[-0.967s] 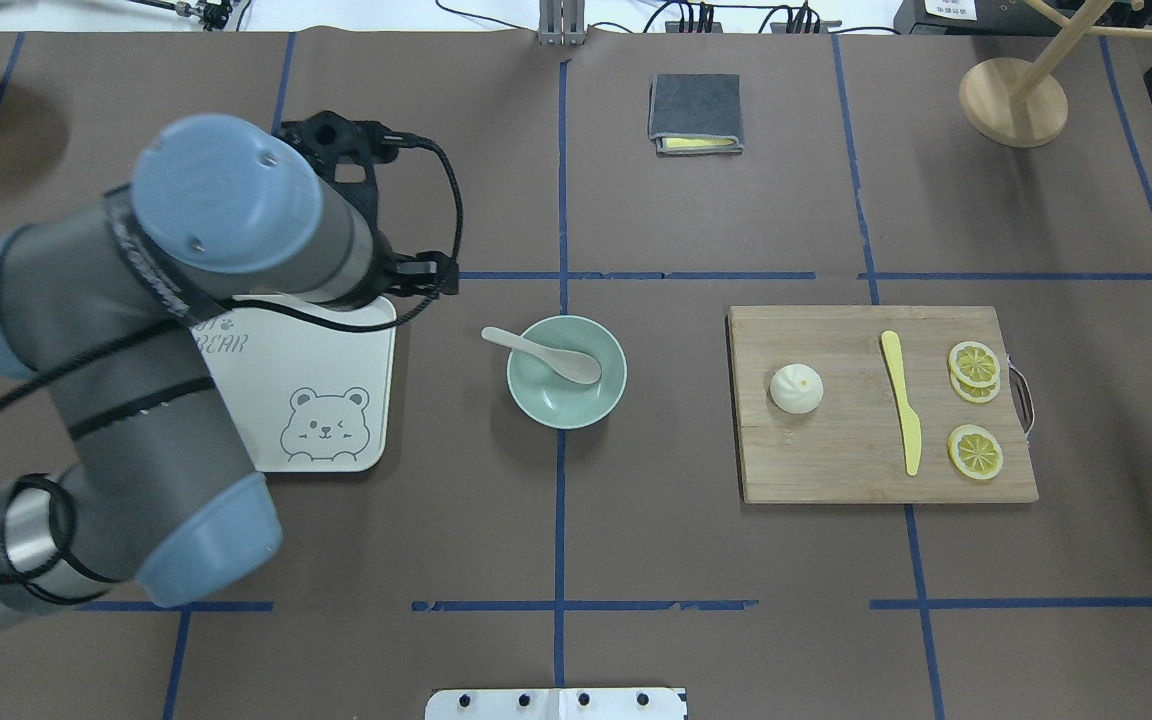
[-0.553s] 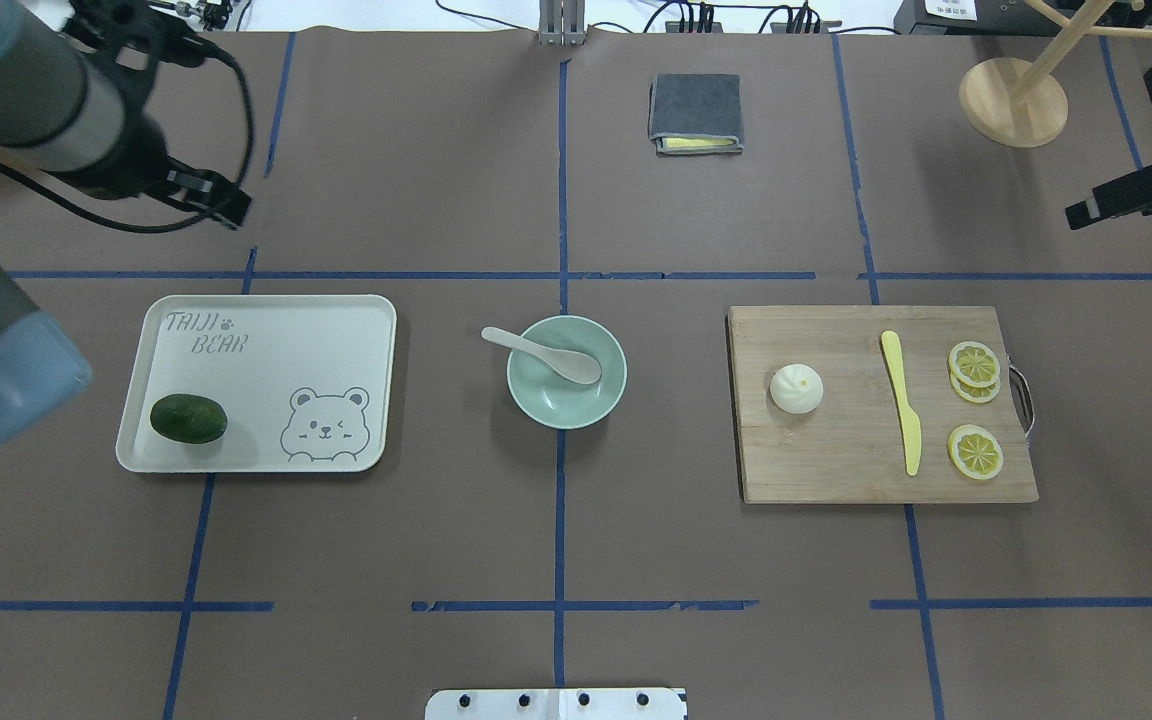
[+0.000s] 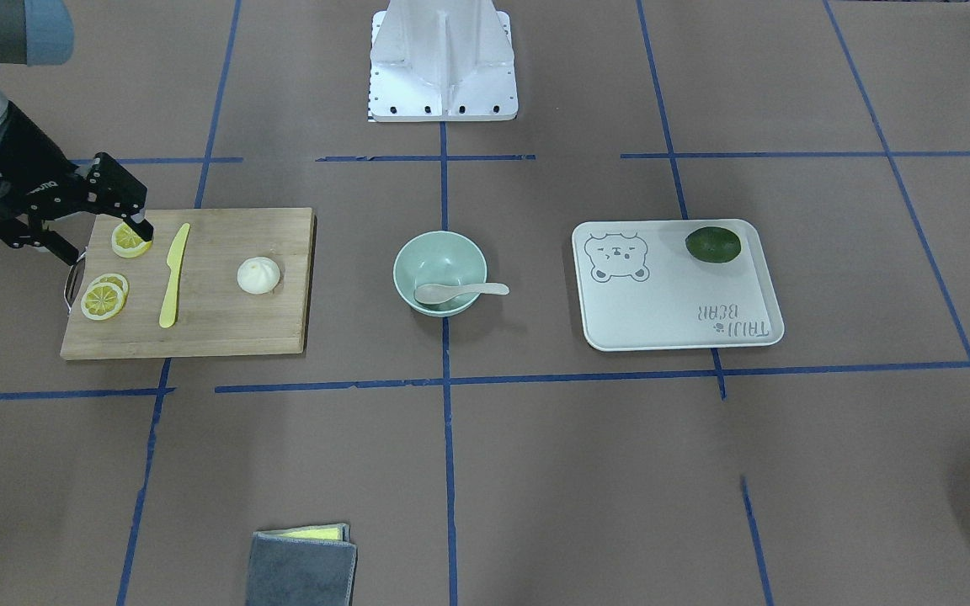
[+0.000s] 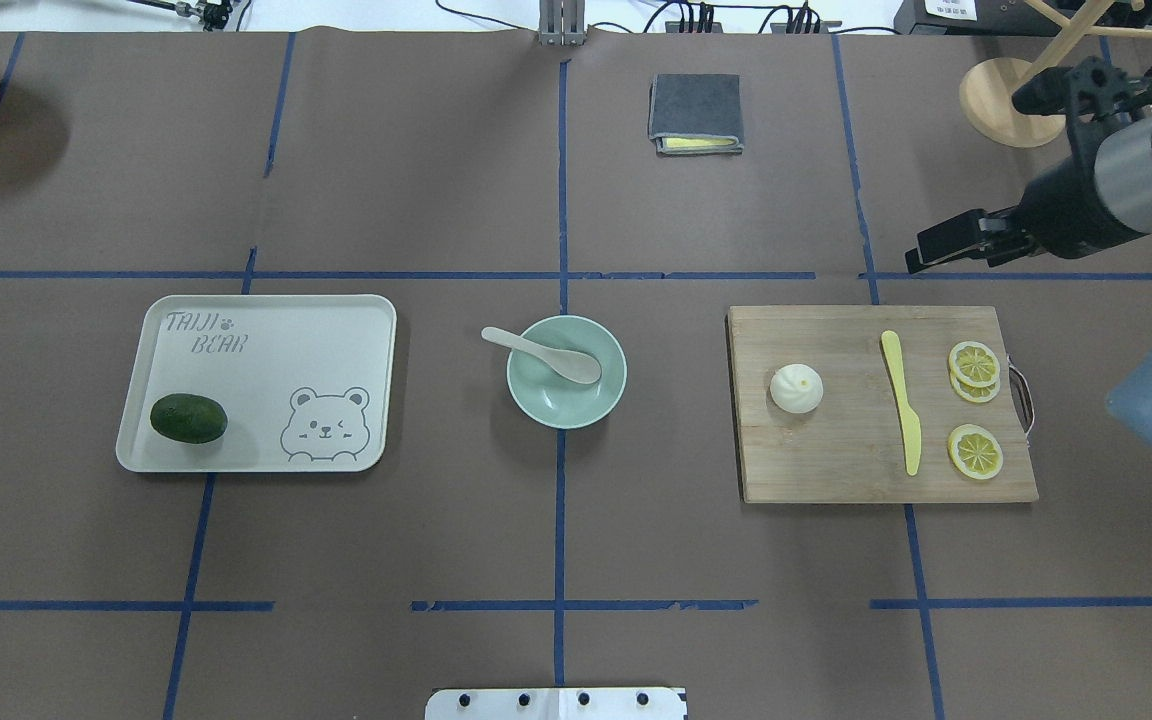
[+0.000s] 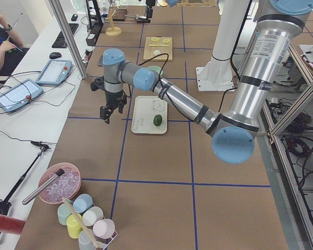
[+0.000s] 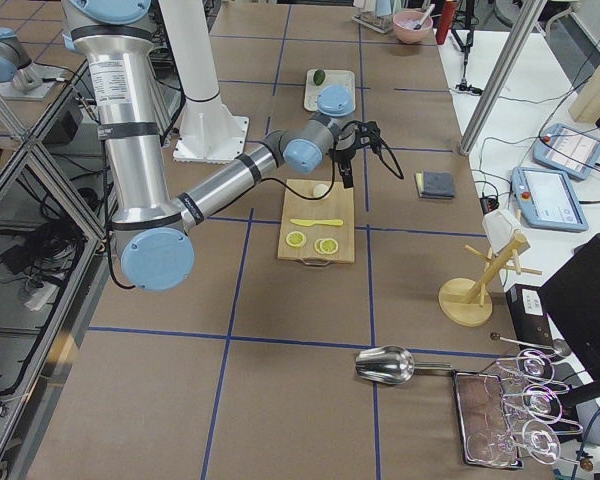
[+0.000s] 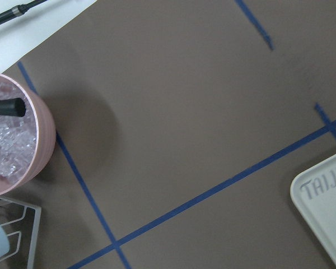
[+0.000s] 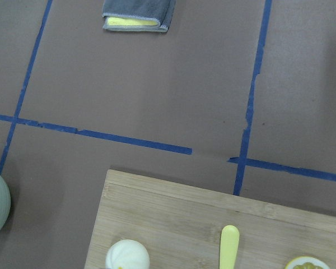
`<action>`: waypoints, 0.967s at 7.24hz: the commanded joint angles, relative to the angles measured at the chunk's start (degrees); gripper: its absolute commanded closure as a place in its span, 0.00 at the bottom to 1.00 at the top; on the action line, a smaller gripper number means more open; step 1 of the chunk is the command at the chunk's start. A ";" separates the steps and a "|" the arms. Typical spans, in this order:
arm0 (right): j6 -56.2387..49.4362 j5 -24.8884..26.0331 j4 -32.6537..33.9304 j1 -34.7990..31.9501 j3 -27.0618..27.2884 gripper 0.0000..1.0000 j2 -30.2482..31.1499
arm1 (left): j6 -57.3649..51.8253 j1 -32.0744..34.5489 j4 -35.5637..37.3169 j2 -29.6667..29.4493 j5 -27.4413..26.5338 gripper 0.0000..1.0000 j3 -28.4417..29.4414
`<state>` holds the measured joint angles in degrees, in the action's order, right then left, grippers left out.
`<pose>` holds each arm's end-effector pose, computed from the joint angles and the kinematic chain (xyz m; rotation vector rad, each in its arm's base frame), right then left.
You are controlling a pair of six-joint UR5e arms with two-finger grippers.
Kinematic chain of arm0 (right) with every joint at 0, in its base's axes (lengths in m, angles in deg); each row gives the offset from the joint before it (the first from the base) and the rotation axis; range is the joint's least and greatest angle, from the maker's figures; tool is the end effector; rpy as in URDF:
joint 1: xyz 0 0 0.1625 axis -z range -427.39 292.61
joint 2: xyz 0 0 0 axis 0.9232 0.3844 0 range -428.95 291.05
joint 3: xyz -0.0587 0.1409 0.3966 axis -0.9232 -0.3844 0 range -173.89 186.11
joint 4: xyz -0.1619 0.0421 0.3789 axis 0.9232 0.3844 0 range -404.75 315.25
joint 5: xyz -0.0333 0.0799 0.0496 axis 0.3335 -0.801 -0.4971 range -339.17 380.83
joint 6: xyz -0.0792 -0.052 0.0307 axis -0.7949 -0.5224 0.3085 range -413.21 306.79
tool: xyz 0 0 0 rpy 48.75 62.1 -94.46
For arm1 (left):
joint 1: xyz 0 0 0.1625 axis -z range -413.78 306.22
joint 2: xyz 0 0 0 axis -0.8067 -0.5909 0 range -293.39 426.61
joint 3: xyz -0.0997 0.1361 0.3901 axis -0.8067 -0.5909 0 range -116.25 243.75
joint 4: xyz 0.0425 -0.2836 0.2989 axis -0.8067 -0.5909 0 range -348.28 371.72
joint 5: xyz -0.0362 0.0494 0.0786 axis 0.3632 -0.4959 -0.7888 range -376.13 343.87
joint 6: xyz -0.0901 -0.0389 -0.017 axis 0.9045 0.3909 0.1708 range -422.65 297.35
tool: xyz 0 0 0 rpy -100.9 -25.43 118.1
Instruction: Put spoon and bun in bowl
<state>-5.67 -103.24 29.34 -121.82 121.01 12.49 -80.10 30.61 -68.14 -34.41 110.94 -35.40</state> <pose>-0.2383 -0.4665 0.3445 0.2549 -0.9682 -0.0649 -0.0180 -0.5659 0.5054 0.2363 0.6298 0.4439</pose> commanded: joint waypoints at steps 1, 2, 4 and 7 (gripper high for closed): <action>2.91 7.59 2.28 6.68 0.32 0.00 -0.58 | -2.77 7.70 -0.30 10.60 9.48 0.00 2.83; 3.61 8.22 2.20 8.26 0.32 0.00 0.12 | -2.77 7.98 -0.30 13.27 10.04 0.00 2.73; 6.42 18.55 1.68 15.63 -1.68 0.00 0.22 | -2.68 11.41 -0.22 14.26 10.39 0.00 2.30; 8.26 21.83 1.67 20.82 -4.86 0.06 -4.51 | -2.68 11.50 -0.13 14.26 10.48 0.00 1.76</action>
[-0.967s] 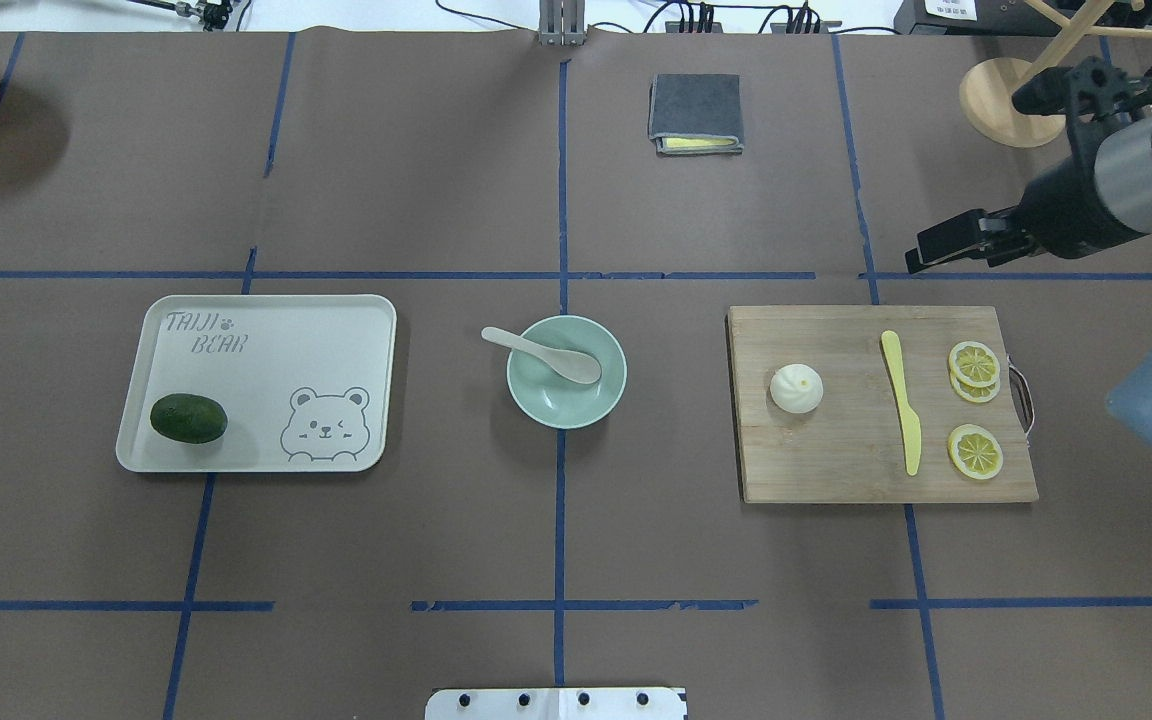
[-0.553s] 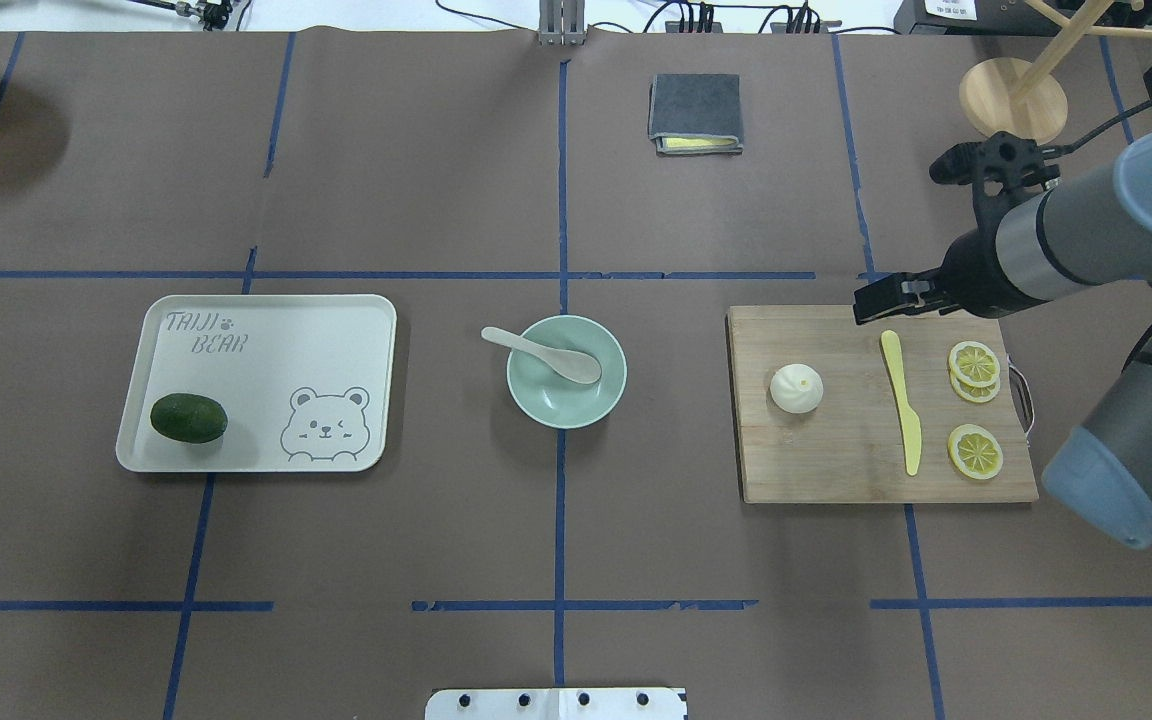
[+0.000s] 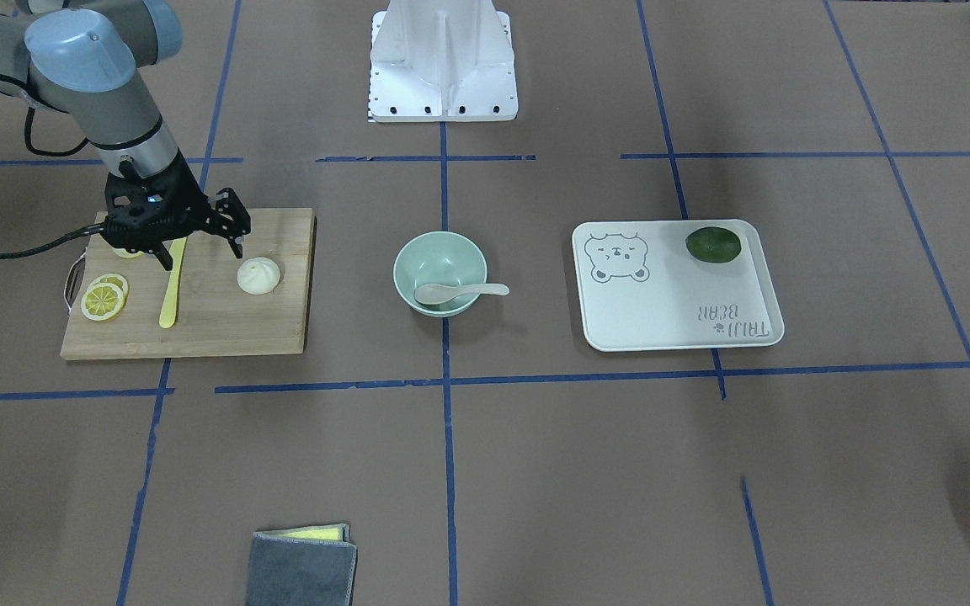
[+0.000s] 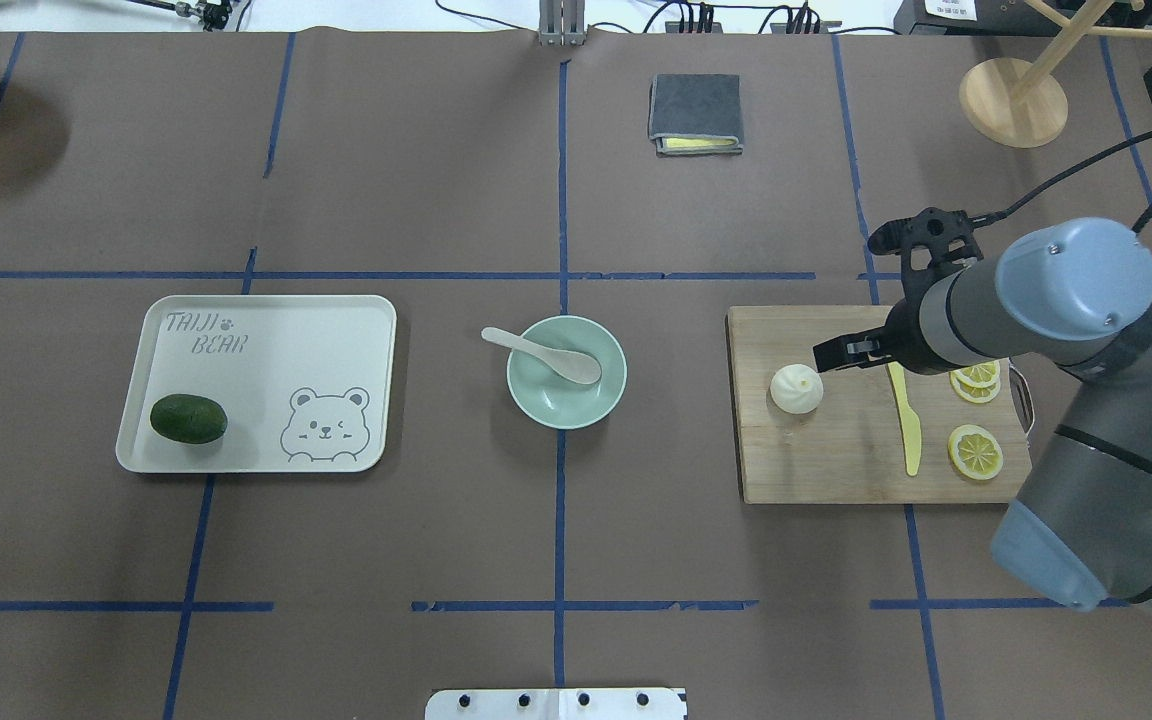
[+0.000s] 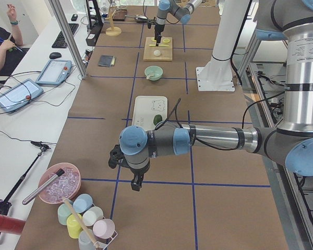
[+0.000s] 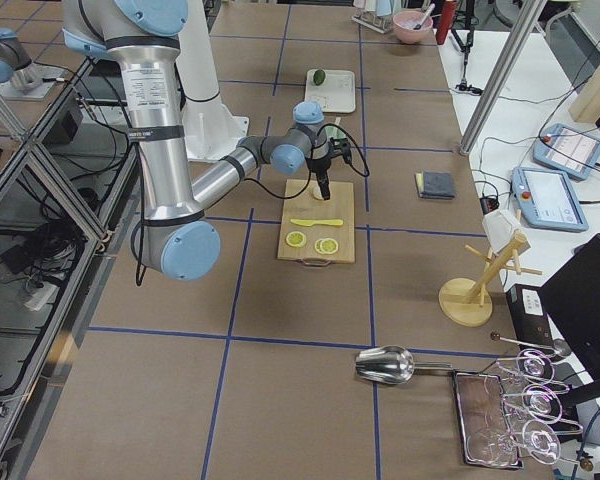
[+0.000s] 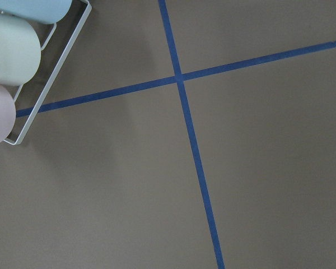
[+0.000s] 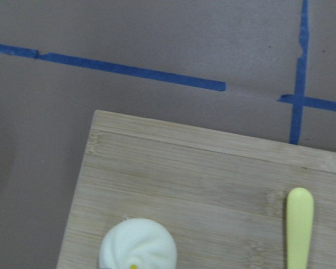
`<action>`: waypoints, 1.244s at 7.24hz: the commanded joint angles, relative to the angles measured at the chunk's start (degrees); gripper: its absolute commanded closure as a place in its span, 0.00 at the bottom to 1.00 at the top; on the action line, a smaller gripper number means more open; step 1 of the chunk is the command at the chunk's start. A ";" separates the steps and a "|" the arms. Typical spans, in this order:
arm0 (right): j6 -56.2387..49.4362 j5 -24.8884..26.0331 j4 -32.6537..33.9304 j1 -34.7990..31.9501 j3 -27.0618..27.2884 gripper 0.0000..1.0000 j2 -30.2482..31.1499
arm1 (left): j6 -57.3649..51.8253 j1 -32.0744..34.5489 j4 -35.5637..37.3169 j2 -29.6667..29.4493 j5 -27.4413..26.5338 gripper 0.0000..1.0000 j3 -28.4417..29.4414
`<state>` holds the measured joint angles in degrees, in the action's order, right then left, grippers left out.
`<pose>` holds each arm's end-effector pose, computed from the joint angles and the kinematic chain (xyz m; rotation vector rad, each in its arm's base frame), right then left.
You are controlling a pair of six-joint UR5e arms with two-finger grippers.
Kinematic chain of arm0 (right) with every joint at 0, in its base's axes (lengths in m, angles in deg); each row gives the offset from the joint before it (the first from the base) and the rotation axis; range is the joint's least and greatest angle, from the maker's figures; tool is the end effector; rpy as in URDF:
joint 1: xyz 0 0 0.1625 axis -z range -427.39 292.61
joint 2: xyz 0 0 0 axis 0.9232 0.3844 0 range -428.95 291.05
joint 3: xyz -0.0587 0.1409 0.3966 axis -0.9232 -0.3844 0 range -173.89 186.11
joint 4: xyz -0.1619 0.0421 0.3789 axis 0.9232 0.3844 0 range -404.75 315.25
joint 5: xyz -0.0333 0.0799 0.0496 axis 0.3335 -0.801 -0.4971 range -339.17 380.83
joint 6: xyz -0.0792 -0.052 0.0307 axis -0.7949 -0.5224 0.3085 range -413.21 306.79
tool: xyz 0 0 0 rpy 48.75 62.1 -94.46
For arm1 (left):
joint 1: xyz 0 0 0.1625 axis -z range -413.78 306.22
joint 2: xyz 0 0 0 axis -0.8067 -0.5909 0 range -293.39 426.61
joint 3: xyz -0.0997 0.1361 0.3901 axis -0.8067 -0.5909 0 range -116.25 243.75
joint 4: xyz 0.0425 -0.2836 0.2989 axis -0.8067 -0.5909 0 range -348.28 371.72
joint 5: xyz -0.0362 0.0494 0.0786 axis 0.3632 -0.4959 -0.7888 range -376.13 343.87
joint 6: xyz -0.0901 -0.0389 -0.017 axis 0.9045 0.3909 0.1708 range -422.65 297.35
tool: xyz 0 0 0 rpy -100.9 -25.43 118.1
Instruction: Put spoon and bun in bowl
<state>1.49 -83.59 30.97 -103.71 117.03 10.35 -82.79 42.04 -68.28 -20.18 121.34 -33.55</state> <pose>-0.3801 -0.4142 0.3699 0.2730 -0.7853 -0.0840 -0.1062 -0.4512 0.6362 0.0911 0.8298 0.1925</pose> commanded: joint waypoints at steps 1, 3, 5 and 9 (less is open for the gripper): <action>1.28 2.89 0.05 3.70 -2.80 0.07 -4.31 | 0.00 0.16 0.01 0.13 0.08 0.00 -0.18; 1.19 3.69 0.05 4.23 -3.70 0.16 -4.08 | 0.00 0.16 -0.07 0.04 0.16 0.00 -0.09; 0.84 3.61 0.31 4.15 -4.04 0.31 -3.63 | 0.00 0.16 -0.07 0.13 0.17 0.00 -0.18; 0.49 3.25 0.75 4.15 -4.05 1.00 -4.15 | 0.00 0.16 -0.07 0.13 0.17 0.00 -0.18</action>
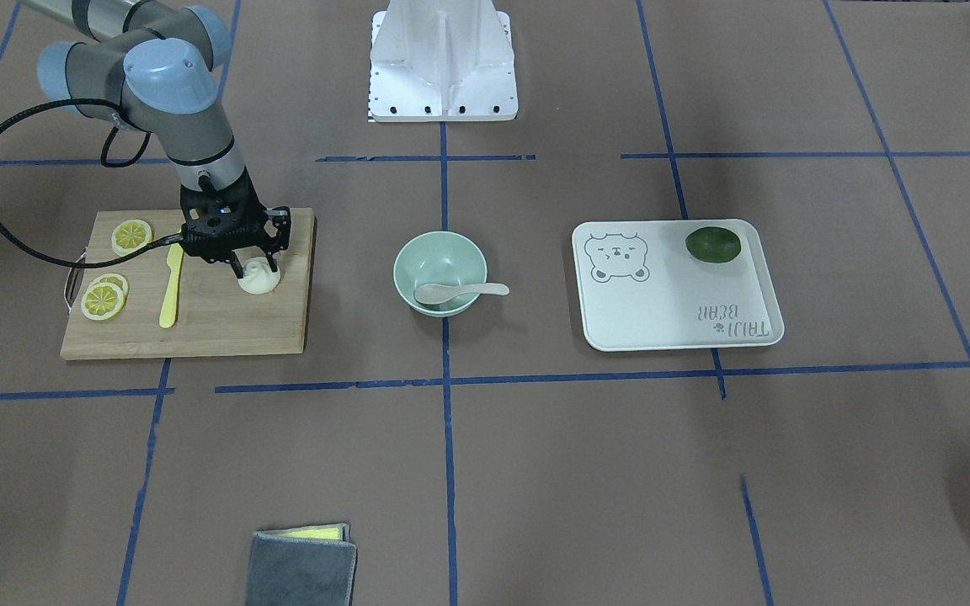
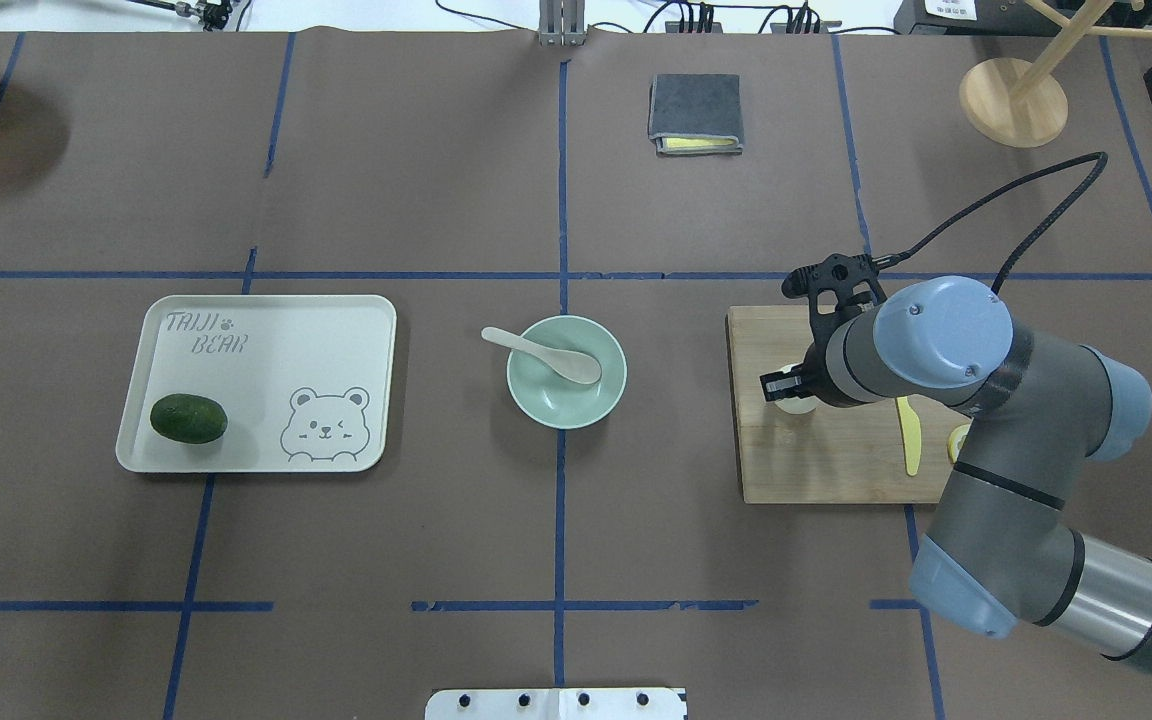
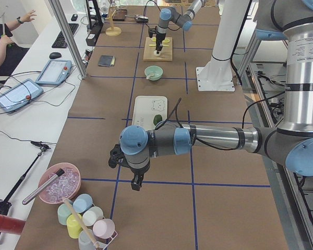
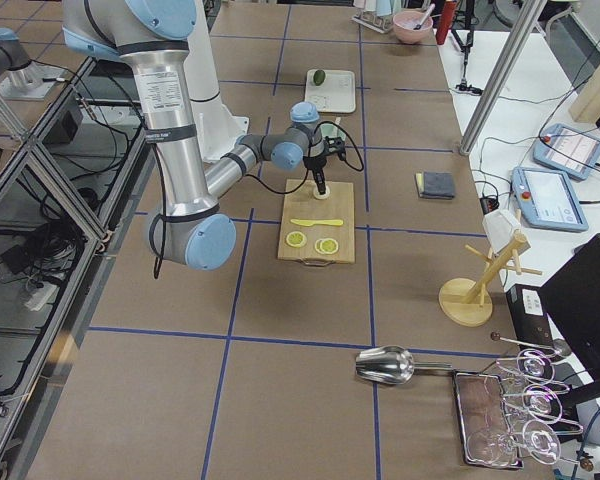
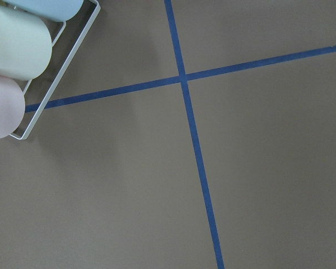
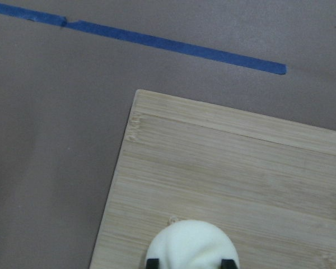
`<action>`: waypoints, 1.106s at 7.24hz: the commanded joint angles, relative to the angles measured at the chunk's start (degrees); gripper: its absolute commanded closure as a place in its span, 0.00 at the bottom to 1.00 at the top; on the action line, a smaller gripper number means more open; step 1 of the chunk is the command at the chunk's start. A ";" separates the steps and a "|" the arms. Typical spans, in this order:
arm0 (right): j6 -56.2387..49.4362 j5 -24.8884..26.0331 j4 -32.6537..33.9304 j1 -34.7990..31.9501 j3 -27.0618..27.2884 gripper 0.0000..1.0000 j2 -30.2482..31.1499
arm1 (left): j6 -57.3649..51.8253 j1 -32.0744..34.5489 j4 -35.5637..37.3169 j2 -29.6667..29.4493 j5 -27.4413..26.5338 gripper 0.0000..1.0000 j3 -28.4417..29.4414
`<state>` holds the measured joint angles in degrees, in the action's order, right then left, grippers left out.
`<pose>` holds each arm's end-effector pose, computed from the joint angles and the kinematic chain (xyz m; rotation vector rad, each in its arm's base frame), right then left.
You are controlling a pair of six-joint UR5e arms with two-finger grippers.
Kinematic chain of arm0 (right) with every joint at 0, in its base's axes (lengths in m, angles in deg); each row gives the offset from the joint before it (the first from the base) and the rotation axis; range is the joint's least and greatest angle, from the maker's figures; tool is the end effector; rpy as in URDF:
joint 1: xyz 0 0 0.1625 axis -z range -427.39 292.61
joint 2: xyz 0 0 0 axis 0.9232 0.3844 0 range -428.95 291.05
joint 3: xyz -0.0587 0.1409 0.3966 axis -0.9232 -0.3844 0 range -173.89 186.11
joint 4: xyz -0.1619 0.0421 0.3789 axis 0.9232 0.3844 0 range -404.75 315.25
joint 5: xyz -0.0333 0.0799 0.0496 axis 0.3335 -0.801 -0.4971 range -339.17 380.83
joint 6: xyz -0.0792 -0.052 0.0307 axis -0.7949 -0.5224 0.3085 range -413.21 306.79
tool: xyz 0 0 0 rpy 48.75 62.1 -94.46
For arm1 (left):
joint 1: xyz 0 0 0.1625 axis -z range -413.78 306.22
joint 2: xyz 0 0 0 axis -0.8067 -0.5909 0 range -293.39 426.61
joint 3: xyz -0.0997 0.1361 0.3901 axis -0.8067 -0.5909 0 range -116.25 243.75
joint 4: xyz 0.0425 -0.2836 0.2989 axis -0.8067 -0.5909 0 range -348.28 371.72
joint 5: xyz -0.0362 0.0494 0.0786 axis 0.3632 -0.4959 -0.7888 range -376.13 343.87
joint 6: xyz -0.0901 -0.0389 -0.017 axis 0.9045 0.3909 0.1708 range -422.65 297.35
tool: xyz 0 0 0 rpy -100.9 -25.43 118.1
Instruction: Put spoon and bun in bowl
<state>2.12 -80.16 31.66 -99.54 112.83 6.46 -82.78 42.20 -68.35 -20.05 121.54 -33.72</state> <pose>-0.4317 -0.4064 0.3688 0.2784 -0.7525 -0.1168 -0.1071 -0.4501 0.6354 0.0948 0.8327 0.1902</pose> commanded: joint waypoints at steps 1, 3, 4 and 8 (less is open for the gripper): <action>-0.05 -0.18 0.06 -0.02 0.42 1.00 -0.61 | 0.00 0.00 0.00 0.00 -0.04 0.00 0.00; 0.74 0.09 6.24 0.06 0.42 1.00 -6.72 | 0.00 0.09 0.00 -0.09 0.05 0.00 0.00; 2.66 0.17 15.61 0.32 0.24 1.00 -14.60 | 0.00 0.00 0.00 -0.09 0.05 0.00 0.00; 13.22 3.58 19.05 4.53 -16.07 1.00 -34.35 | 0.00 0.09 0.00 -0.09 -0.04 0.00 -0.88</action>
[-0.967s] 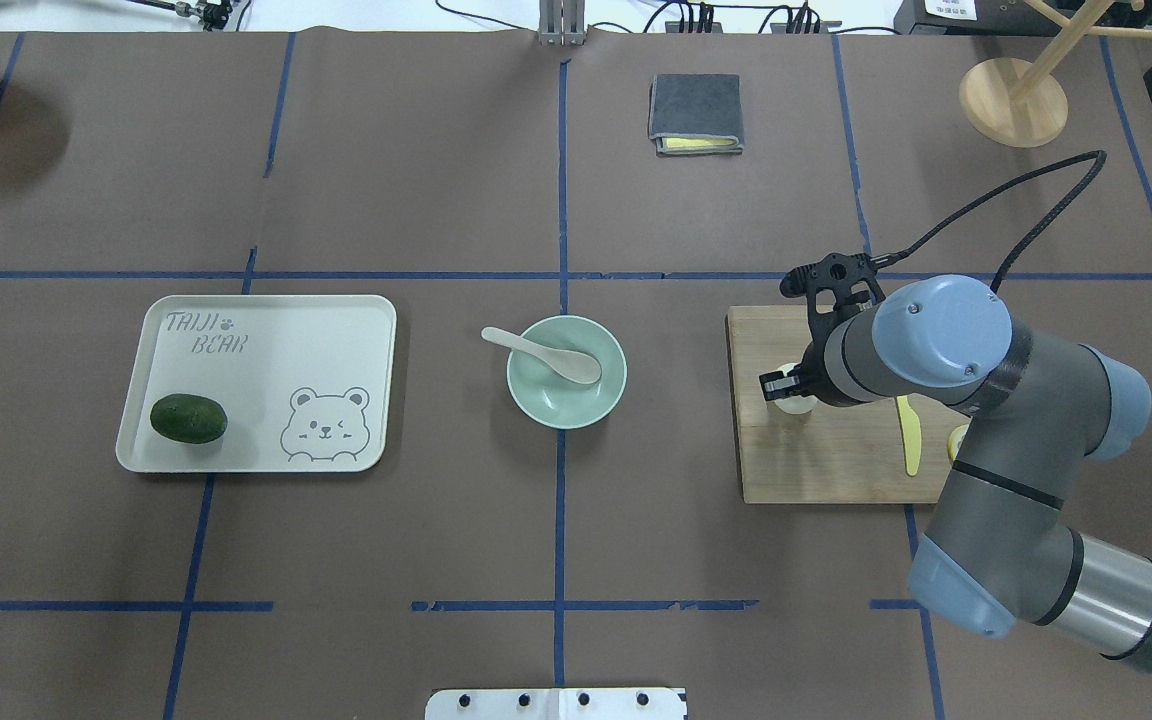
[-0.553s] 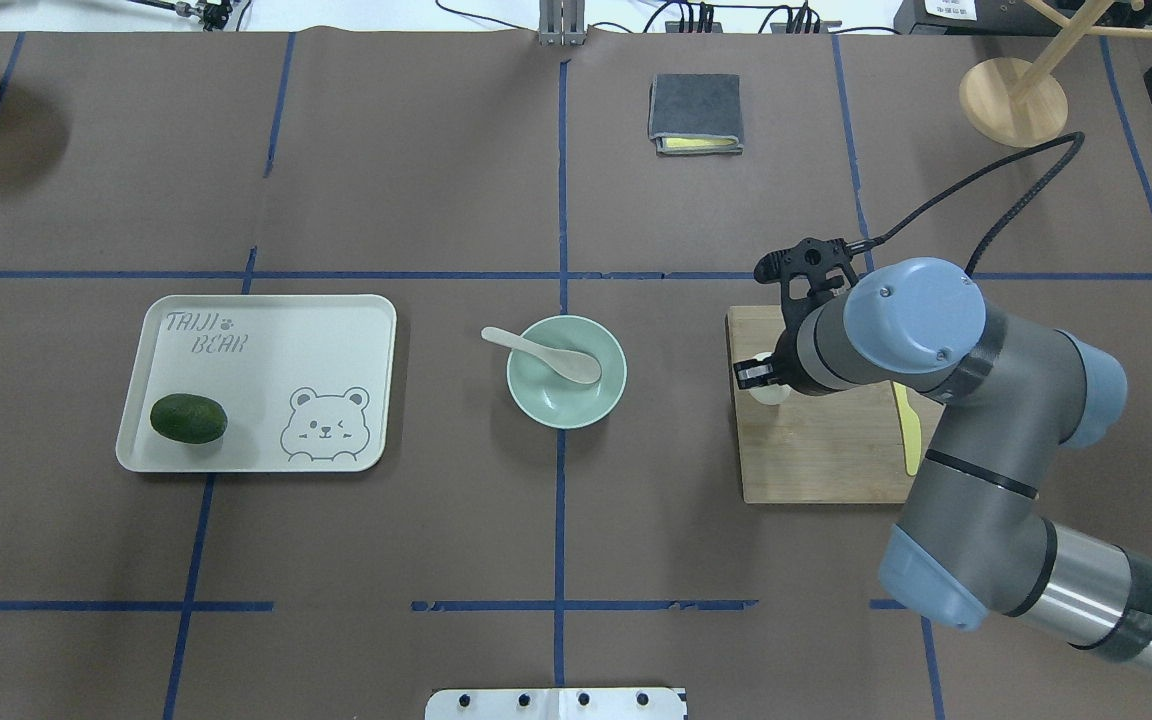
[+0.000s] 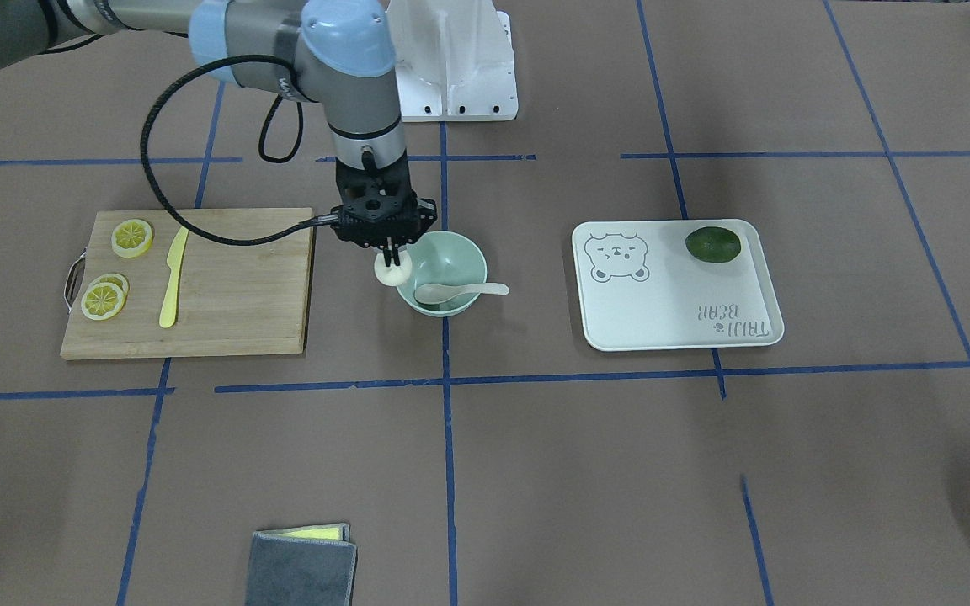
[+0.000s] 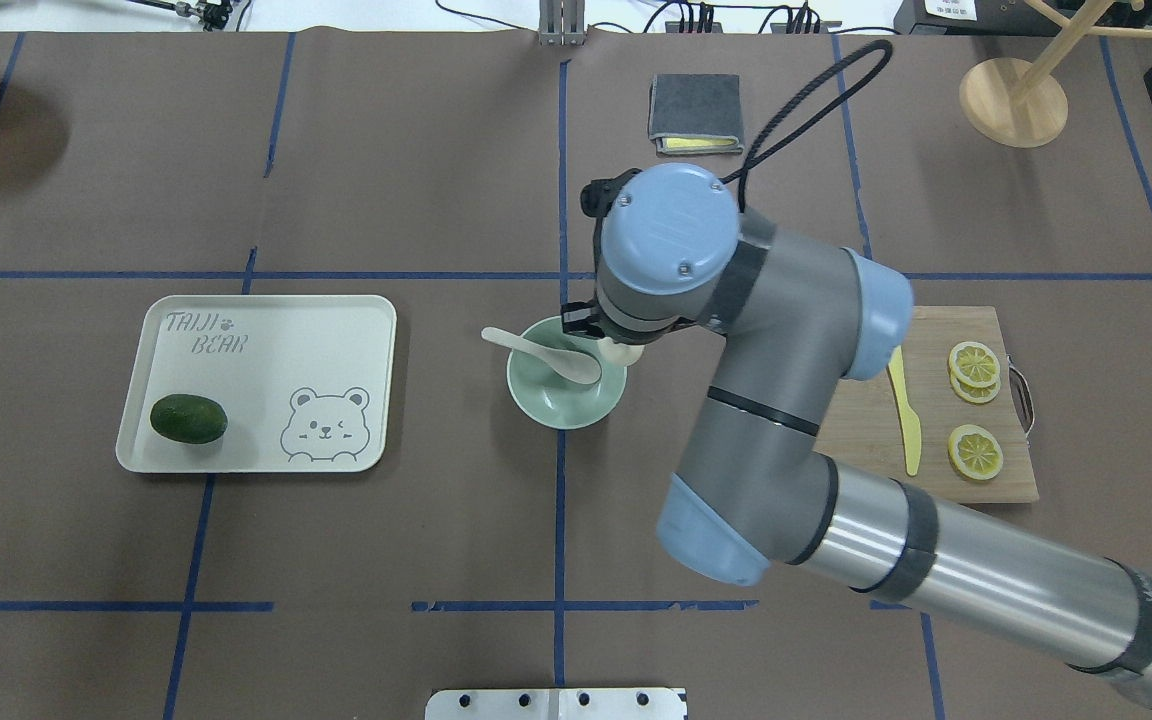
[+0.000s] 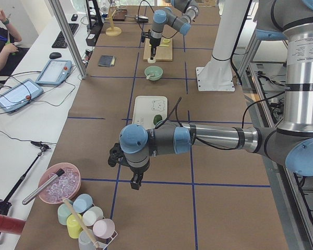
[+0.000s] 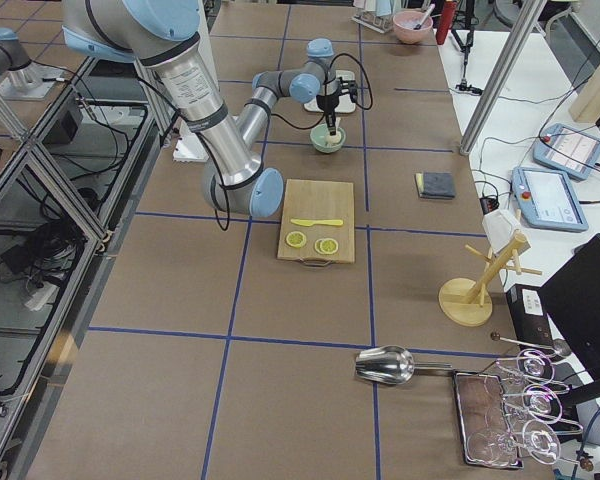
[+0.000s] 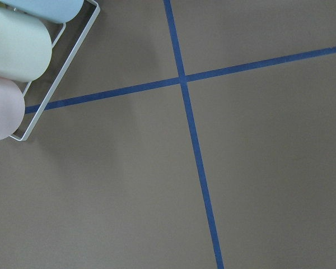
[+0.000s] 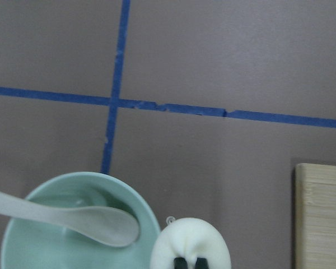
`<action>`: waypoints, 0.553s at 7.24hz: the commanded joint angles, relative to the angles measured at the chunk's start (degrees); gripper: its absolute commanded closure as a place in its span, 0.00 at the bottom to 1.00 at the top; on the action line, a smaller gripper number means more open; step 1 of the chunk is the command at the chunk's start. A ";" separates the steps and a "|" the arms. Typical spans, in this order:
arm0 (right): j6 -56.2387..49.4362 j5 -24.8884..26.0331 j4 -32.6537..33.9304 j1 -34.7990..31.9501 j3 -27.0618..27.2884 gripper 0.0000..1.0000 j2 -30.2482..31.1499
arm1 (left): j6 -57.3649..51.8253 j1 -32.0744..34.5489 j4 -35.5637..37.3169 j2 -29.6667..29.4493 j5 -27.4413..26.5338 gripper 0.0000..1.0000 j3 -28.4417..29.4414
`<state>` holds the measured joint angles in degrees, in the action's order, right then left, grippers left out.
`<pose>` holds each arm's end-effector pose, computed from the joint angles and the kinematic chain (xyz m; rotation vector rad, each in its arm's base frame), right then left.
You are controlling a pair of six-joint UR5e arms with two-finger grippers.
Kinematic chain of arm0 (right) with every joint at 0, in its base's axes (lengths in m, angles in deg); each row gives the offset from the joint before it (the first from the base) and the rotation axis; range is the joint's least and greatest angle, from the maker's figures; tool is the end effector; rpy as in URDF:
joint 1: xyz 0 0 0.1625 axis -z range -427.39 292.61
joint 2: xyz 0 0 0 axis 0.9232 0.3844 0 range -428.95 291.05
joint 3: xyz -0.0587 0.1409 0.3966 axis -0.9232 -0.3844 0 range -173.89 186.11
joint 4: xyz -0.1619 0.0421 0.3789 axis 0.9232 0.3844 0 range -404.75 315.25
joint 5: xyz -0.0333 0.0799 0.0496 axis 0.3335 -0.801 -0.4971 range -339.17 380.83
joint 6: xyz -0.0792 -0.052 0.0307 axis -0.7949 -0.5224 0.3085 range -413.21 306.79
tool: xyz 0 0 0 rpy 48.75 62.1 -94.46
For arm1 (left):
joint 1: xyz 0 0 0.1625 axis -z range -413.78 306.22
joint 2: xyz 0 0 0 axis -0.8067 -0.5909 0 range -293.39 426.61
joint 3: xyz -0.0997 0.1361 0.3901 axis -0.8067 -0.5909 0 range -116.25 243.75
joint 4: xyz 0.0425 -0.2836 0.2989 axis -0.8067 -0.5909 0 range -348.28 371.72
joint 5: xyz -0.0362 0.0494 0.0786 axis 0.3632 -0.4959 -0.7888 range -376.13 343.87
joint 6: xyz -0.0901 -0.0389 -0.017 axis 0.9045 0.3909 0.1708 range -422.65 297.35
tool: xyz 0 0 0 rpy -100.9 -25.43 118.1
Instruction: Put spoon and bun in bowl
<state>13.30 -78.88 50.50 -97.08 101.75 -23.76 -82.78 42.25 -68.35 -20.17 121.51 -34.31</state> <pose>-0.5410 -0.4426 0.1600 0.2085 -0.7755 0.0355 -0.1077 -0.4514 0.6295 0.1065 0.8297 0.1946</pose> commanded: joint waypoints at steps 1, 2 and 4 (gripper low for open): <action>1.95 3.46 0.29 2.96 -5.10 1.00 -3.45 | 0.00 0.04 0.00 0.03 0.08 0.00 -0.29; 1.95 3.64 0.12 2.97 -5.28 0.61 -3.09 | 0.00 0.04 0.09 0.03 0.08 0.00 -0.29; 1.61 4.35 0.03 3.32 -5.37 0.00 -3.09 | 0.00 -0.05 0.09 0.03 0.08 0.00 -0.29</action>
<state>15.15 -74.83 50.58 -93.94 96.50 -26.90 -82.78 42.28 -68.27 -20.14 121.59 -34.60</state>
